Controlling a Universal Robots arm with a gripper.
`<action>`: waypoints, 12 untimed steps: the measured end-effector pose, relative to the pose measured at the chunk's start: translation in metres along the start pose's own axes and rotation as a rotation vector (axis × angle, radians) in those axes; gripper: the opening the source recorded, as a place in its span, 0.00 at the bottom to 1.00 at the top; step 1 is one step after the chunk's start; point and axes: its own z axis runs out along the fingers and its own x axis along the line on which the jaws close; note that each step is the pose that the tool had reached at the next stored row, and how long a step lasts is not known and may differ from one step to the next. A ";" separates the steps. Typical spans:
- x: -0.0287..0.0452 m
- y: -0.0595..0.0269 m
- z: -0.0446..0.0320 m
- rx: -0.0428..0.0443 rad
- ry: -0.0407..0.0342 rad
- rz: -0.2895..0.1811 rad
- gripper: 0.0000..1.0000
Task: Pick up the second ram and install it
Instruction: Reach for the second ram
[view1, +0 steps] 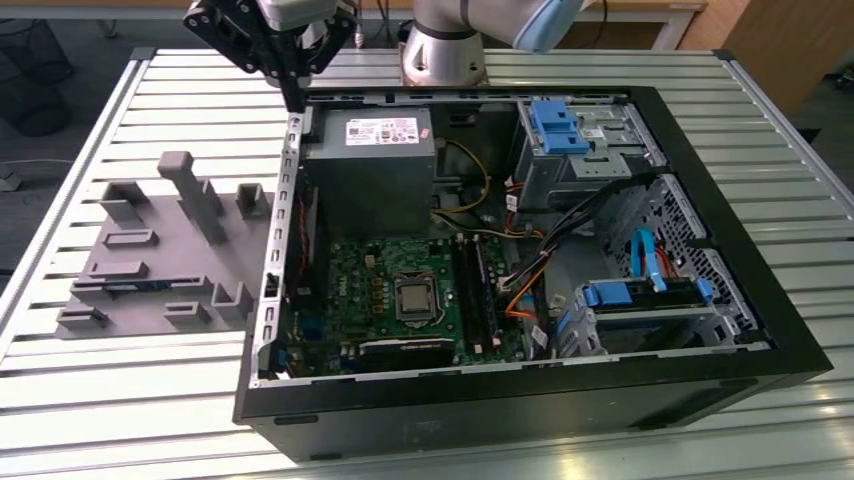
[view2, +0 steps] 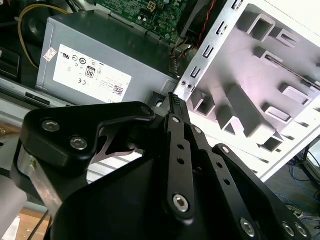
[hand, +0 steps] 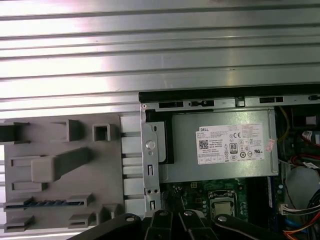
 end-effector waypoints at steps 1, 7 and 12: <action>0.0008 -0.0001 0.0000 0.0000 0.0000 0.000 0.11; 0.0053 -0.0004 -0.0001 0.0000 0.0000 0.000 0.11; 0.0092 -0.0007 -0.0001 0.0000 -0.0001 0.000 0.11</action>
